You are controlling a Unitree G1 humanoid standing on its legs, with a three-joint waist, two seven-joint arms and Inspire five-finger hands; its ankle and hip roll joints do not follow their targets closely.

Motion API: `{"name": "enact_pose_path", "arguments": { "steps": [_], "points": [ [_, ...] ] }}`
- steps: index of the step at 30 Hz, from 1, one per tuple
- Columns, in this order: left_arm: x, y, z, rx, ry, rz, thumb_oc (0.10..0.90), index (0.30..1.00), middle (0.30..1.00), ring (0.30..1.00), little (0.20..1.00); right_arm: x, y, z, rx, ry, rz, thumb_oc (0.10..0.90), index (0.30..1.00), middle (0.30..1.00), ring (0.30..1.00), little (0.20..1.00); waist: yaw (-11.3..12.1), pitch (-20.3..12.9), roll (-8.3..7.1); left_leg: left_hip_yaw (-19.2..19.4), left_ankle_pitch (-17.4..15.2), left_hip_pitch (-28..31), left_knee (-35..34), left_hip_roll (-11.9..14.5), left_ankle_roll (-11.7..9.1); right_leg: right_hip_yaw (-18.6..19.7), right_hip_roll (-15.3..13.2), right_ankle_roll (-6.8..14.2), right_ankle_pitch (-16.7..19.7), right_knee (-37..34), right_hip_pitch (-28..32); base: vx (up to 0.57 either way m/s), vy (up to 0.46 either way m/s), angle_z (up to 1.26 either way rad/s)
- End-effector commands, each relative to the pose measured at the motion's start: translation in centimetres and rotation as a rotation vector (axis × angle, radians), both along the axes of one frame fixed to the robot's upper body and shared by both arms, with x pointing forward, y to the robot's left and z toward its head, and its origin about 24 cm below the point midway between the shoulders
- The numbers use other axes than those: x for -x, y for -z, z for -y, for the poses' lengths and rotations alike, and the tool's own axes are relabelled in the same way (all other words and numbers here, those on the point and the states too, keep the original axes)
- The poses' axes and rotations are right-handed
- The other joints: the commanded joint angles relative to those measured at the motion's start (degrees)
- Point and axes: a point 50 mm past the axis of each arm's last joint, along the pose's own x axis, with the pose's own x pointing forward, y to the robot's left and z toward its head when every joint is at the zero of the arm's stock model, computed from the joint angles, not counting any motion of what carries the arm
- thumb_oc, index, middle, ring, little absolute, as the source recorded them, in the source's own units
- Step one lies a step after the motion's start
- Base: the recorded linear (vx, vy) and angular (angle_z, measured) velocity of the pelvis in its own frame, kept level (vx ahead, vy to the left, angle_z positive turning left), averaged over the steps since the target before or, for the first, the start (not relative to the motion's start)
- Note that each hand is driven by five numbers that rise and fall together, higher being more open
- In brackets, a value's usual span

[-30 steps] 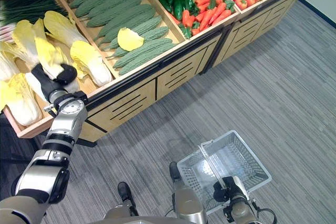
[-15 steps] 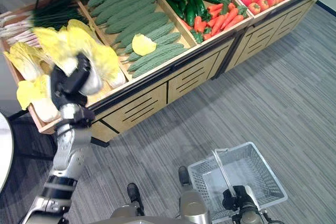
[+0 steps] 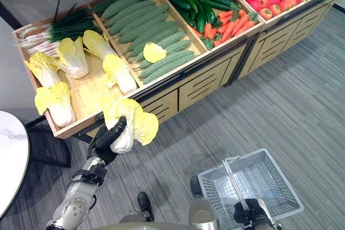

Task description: Get the vegetables into the basket

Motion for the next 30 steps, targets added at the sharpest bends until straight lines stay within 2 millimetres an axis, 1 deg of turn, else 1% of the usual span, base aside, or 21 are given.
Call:
{"name": "enact_pose_path", "arguments": {
  "steps": [1,2,5,8,10,11,12,13,14,15,16,17,18,19,20,23,24,25,26,28,30],
  "points": [
    [-2.6,-6.3,0.0,-0.045,0.068,0.339,0.4,0.3,0.3,0.3,0.3,0.2,0.0,-0.3,-0.006,-0.027,0.012,0.4,0.3,0.3,0.3,0.3,1.06,-1.01,-6.25,-2.35,-2.96,1.44,5.32,0.76,-2.38,2.1,-5.05,3.59,-3.17,3.12,-0.94,-0.06,0.042,-0.16],
    [-2.9,-6.4,0.2,-0.043,0.075,0.344,0.4,0.3,0.3,0.3,0.3,0.1,-0.1,0.0,-0.001,-0.013,0.022,0.4,0.3,0.3,0.3,0.3,1.22,-0.39,-6.7,-2.46,-4.17,0.18,7.49,0.42,-2.03,2.37,-5.51,3.85,-3.35,4.3,-1.35,-0.05,0.042,-0.09],
    [-3.0,-6.5,0.3,-0.041,0.078,0.348,0.4,0.3,0.3,0.3,0.3,0.0,-0.1,0.1,0.0,0.001,0.027,0.4,0.3,0.3,0.3,0.3,1.29,-0.24,-6.74,-2.4,-4.54,-0.07,7.89,0.07,-1.77,2.47,-5.8,4.11,-3.31,4.92,-1.59,-0.03,0.073,-0.05],
    [-3.6,-7.2,1.3,-0.044,0.133,0.377,0.4,0.3,0.3,0.3,0.3,-0.1,-0.3,0.5,-0.005,0.074,0.054,0.4,0.3,0.3,0.3,0.3,0.57,0.28,-6.91,-1.63,-6.18,-0.55,9.04,-1.77,-0.57,3.27,-7.54,5.75,-2.83,7.7,-3.4,-0.04,0.194,-0.01],
    [-3.9,-7.3,1.7,-0.061,0.149,0.384,0.4,0.3,0.3,0.3,0.3,0.1,-0.2,0.4,-0.015,0.102,0.057,0.4,0.3,0.3,0.3,0.3,-0.18,0.75,-7.2,-0.94,-6.74,-0.35,9.03,-2.66,-0.02,4.05,-8.15,6.78,-1.2,8.21,-4.29,-0.04,0.133,-0.03],
    [-3.9,-7.3,1.7,-0.061,0.15,0.384,0.4,0.3,0.3,0.3,0.3,0.1,-0.2,0.4,-0.015,0.103,0.057,0.4,0.3,0.3,0.3,0.3,-0.1,0.78,-7.23,-0.87,-6.76,-0.31,9.02,-2.69,0.01,4.13,-8.17,6.8,-1.18,8.2,-4.29,-0.07,0.171,-0.1],
    [-4.1,-7.4,1.8,-0.072,0.156,0.388,0.4,0.3,0.3,0.3,0.3,0.2,-0.1,0.0,-0.031,0.118,0.062,0.4,0.3,0.3,0.3,0.3,-1.02,1.17,-7.82,0.51,-7.01,0.07,8.19,-3.86,0.63,5.63,-8.85,8.06,2.42,7.69,-5.47,-0.05,0.118,-0.1],
    [-4.1,-7.4,1.8,-0.072,0.156,0.388,0.4,0.3,0.3,0.3,0.3,0.2,-0.1,0.0,-0.031,0.118,0.062,0.4,0.3,0.3,0.3,0.3,-1.0,1.11,-7.83,0.53,-7.0,0.03,8.18,-3.87,0.63,5.66,-8.85,8.07,2.43,7.7,-5.55,-0.09,0.178,-0.23],
    [-4.3,-7.2,2.0,-0.074,0.156,0.381,0.4,0.3,0.3,0.3,0.3,0.3,0.1,-0.4,-0.043,0.126,0.066,0.4,0.3,0.3,0.3,0.3,-1.84,1.47,-8.25,1.64,-7.14,0.3,7.54,-4.36,0.86,6.34,-9.14,8.76,5.52,7.08,-6.57,-0.11,0.102,-0.31],
    [-4.5,-7.5,1.9,-0.093,0.151,0.392,0.4,0.3,0.3,0.3,0.3,-0.2,0.2,-0.8,-0.054,0.129,0.079,0.4,0.3,0.3,0.3,0.3,-2.11,1.8,-8.21,3.3,-6.64,0.19,6.38,-4.07,1.1,5.89,-9.17,8.81,7.64,6.65,-8.55,-0.14,0.156,-0.41],
    [-4.6,-7.6,1.9,-0.106,0.157,0.392,0.4,0.3,0.3,0.3,0.3,-0.4,0.2,-0.9,-0.058,0.133,0.087,0.4,0.3,0.3,0.3,0.3,-1.97,2.08,-8.03,4.03,-6.48,0.09,6.1,-3.85,1.41,4.31,-9.27,8.66,6.89,7.42,-9.41,-0.17,0.164,-0.75],
    [-4.7,-7.6,1.9,-0.118,0.168,0.393,0.4,0.3,0.3,0.3,0.3,-0.3,0.3,-1.1,-0.061,0.135,0.082,0.4,0.3,0.3,0.3,0.3,-1.45,2.41,-7.65,5.09,-6.16,-0.14,5.88,-3.41,1.74,0.13,-9.76,7.8,4.6,9.79,-9.57,-0.12,0.282,-1.1],
    [-4.7,-7.6,2.0,-0.134,0.18,0.391,0.4,0.3,0.3,0.3,0.3,-0.3,0.2,-1.0,-0.055,0.133,0.076,0.4,0.3,0.3,0.3,0.3,-0.34,2.48,-6.65,6.13,-7.04,0.01,5.21,-2.93,1.88,-6.57,-10.71,6.66,-0.59,14.0,-8.08,-0.09,0.227,-1.36],
    [-4.7,-7.6,2.0,-0.134,0.18,0.391,0.4,0.3,0.3,0.3,0.3,-0.3,0.2,-1.0,-0.055,0.133,0.076,0.4,0.3,0.3,0.3,0.3,-0.38,2.56,-6.65,6.06,-7.09,0.09,5.22,-2.94,1.87,-6.62,-10.74,6.66,-0.77,14.18,-8.03,-0.13,0.259,-1.44],
    [-4.5,-7.6,1.6,-0.158,0.172,0.392,0.4,0.3,0.3,0.3,0.3,-0.4,0.2,-0.9,-0.045,0.117,0.067,0.4,0.3,0.3,0.3,0.3,1.14,2.36,-6.65,9.56,-7.25,-0.3,6.13,-2.29,2.53,-13.25,-12.82,5.44,-3.89,20.19,-6.03,-0.13,0.121,-1.11],
    [-3.9,-7.5,1.1,-0.157,0.157,0.386,0.4,0.3,0.3,0.3,0.3,-0.8,0.2,-0.7,-0.036,0.098,0.059,0.4,0.3,0.3,0.3,0.3,3.09,1.17,-7.2,14.32,-7.44,-0.35,7.13,-1.08,2.84,-17.93,-14.53,5.19,-4.75,23.17,-2.8,-0.09,0.057,-1.13],
    [-3.7,-7.5,1.0,-0.162,0.155,0.389,0.4,0.3,0.3,0.3,0.3,-1.0,0.1,-0.8,-0.033,0.091,0.061,0.4,0.3,0.3,0.3,0.3,3.63,0.9,-7.58,15.15,-7.48,-0.09,7.26,-0.99,2.82,-17.84,-14.13,5.27,-4.85,23.08,-2.29,-0.01,-0.038,-0.96],
    [-3.6,-7.5,0.8,-0.17,0.152,0.386,0.4,0.3,0.3,0.3,0.3,-1.1,0.1,-0.9,-0.035,0.089,0.062,0.4,0.3,0.3,0.3,0.3,3.98,0.64,-8.0,16.27,-7.53,0.2,7.62,-0.79,2.57,-17.94,-13.63,5.45,-4.67,21.34,-1.54,0.02,-0.059,-0.89],
    [-3.5,-7.3,0.4,-0.168,0.141,0.377,0.4,0.3,0.3,0.3,0.3,-1.5,0.1,-1.0,-0.035,0.084,0.073,0.4,0.3,0.3,0.3,0.3,4.69,0.46,-8.36,17.65,-7.54,0.77,7.69,-0.54,2.25,-19.89,-13.66,5.3,-5.01,19.72,-1.31,0.01,-0.093,-0.92],
    [-3.4,-7.2,0.3,-0.173,0.14,0.37,0.4,0.3,0.3,0.3,0.3,-1.7,0.0,-1.0,-0.032,0.077,0.077,0.4,0.3,0.3,0.3,0.3,4.97,0.17,-8.44,18.83,-7.47,1.18,8.35,-0.15,1.9,-21.23,-13.05,5.03,-5.85,17.99,-0.88,0.03,-0.123,-0.53],
    [-3.5,-7.1,0.4,-0.168,0.141,0.367,0.4,0.3,0.3,0.3,0.3,-1.7,0.0,-1.1,-0.034,0.082,0.086,0.4,0.3,0.3,0.3,0.3,4.5,0.07,-8.17,19.13,-6.96,1.35,8.71,0.37,1.25,-20.87,-11.6,4.52,-7.2,15.83,-0.15,0.04,-0.171,-0.48]
  ]
}}
